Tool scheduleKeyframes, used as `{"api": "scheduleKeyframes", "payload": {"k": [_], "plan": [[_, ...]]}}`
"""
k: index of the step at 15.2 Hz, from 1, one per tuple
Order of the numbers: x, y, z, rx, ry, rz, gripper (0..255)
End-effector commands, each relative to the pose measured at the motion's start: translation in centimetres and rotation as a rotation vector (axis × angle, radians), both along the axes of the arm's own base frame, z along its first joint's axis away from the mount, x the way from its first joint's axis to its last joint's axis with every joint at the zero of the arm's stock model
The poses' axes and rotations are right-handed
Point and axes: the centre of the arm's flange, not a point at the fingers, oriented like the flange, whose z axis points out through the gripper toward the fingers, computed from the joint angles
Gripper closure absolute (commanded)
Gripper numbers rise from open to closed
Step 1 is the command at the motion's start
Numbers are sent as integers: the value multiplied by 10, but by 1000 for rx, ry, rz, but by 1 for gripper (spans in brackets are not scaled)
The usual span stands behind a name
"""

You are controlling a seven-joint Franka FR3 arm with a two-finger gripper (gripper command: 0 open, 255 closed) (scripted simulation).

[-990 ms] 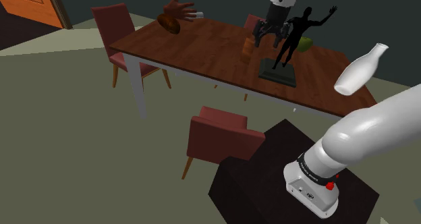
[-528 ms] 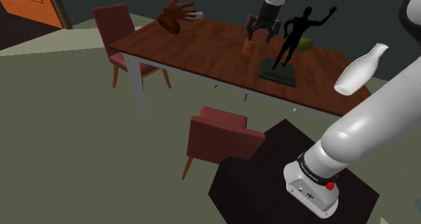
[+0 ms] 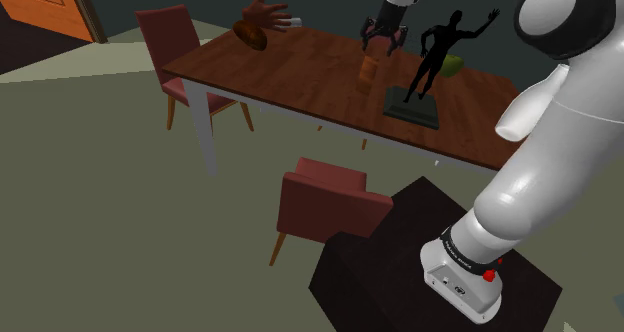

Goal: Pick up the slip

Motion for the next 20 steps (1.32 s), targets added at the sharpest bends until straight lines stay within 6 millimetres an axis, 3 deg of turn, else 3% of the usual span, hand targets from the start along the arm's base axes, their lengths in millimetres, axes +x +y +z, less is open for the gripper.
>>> {"api": "scheduleKeyframes", "payload": {"k": [1,3,10,12,13,20], "plan": [[16,-19,-1,-1,-15,-36,0],[26,-30,-3,0,-24,-58,0],[26,-30,-43,0,-24,-58,0],[26,-30,-43,0,-24,-58,0],[26,-30,-42,0,-24,-58,255],[26,-29,-42,0,-24,-58,255]]}}
